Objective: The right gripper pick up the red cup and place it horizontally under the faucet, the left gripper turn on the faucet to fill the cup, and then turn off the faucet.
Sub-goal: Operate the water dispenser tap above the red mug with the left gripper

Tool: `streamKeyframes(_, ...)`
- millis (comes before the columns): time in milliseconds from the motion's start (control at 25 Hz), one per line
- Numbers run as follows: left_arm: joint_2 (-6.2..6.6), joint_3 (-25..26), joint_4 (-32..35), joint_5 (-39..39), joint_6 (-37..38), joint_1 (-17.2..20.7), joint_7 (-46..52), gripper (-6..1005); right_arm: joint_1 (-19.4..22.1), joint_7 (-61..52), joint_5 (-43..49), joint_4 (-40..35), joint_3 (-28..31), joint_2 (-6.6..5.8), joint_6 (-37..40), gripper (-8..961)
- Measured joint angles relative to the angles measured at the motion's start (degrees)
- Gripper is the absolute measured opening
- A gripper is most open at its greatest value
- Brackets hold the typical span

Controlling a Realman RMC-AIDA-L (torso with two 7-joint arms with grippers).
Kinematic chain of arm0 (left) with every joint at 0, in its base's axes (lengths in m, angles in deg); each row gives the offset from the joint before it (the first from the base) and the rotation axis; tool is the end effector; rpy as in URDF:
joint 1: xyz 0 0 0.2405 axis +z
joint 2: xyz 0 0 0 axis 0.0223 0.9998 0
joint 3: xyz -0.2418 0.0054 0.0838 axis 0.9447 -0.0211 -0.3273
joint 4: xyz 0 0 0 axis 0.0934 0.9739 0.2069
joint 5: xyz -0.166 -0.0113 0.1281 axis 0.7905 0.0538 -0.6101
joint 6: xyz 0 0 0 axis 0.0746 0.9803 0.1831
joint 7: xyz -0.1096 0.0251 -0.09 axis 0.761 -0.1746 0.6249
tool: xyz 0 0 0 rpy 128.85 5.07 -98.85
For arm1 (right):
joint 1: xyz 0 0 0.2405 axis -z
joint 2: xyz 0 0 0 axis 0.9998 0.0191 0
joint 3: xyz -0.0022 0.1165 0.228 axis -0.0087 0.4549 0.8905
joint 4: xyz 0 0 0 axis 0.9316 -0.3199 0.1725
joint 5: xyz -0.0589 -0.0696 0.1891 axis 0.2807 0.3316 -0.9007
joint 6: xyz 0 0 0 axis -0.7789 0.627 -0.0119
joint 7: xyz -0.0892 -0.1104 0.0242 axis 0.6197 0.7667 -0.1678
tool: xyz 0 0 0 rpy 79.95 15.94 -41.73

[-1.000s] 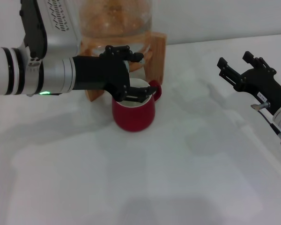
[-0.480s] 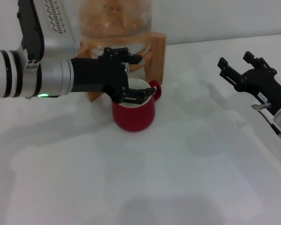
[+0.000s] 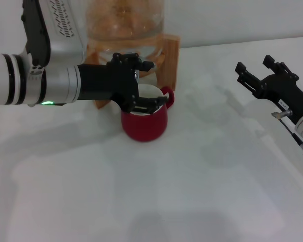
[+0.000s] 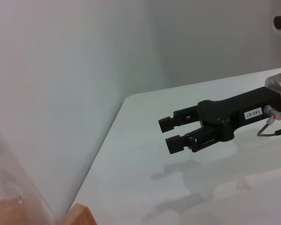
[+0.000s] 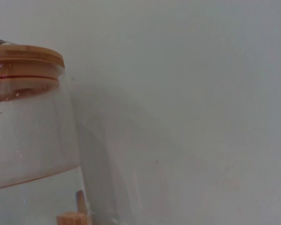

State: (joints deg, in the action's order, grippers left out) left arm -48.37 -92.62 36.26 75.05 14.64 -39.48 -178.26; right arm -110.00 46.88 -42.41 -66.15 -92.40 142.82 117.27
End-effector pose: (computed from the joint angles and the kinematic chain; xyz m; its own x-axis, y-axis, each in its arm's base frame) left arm -0.1153 0.3941 -0.0506 0.9695 -0.1522 0.1919 -0.0856 -0.9446 -0.3167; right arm 0.3206 0.3338 -0.0069 0.5687 -0.0186 -0.8224 -0.7903 -0.2897 -0.5399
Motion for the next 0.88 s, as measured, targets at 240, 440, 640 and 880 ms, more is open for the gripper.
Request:
streamKeyframes(240,0.0,0.0,-1.3,0.0,-0.1,-1.1,-0.2,846,0.1,0.0,0.0,0.0,0.1,0.0,0.1,836)
streamKeyframes(440,0.0,0.0,-1.8,-0.1,0.0,-1.8,-0.7,845,0.1,0.1,0.0,-0.1,0.1,0.0,0.1,836)
streamKeyframes(640,0.0,0.0,-2.0,-0.1,0.2,-2.2,-0.8,845,0.2,0.2,0.0,-0.1,0.1,0.0,0.2,836)
streamKeyframes(880,0.0,0.0,-2.1,-0.1,0.4,-2.6,-0.9,846,0.1,0.2,0.0,-0.1,0.1,0.0,0.3,834)
